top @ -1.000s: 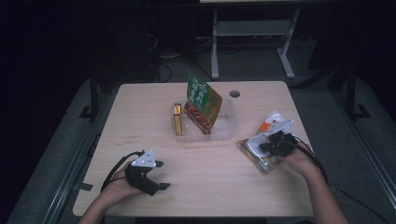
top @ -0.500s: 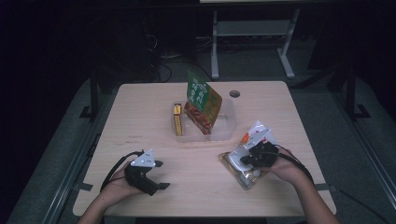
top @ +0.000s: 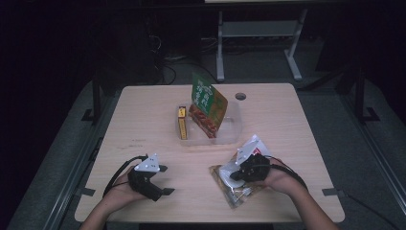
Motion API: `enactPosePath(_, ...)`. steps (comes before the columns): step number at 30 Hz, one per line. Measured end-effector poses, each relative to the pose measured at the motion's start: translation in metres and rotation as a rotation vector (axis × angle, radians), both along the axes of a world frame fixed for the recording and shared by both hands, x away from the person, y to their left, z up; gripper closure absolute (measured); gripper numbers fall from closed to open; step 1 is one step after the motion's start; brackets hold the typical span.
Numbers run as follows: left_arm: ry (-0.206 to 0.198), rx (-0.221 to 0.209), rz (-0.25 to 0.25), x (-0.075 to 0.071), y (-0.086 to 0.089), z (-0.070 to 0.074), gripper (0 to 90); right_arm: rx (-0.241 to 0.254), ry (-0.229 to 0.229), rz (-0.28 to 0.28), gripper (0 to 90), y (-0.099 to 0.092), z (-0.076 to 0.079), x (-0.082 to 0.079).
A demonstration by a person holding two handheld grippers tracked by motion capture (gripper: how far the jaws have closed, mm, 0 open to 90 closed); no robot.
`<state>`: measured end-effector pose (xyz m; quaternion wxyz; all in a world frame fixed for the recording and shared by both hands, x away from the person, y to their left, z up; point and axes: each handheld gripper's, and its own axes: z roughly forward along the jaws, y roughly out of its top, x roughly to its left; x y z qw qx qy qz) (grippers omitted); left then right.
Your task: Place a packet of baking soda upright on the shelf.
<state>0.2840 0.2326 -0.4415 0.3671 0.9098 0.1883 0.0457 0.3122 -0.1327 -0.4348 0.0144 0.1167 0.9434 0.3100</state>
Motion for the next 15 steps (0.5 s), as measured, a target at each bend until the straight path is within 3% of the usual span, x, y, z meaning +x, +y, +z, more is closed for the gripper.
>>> enactPosePath(4,0.002,-0.002,0.002,0.0,0.0,0.0,15.4,-0.016,0.011,-0.007,90.0,-0.004,-0.002,0.001)
enactPosePath(9,0.005,-0.004,0.003,0.0,-0.001,-0.001,15.4,0.001,0.014,0.004,90.0,0.0,-0.002,0.0)
enactPosePath(15,0.011,-0.008,0.003,-0.001,-0.002,-0.001,15.4,0.02,-0.003,0.052,90.0,0.022,-0.003,-0.003)
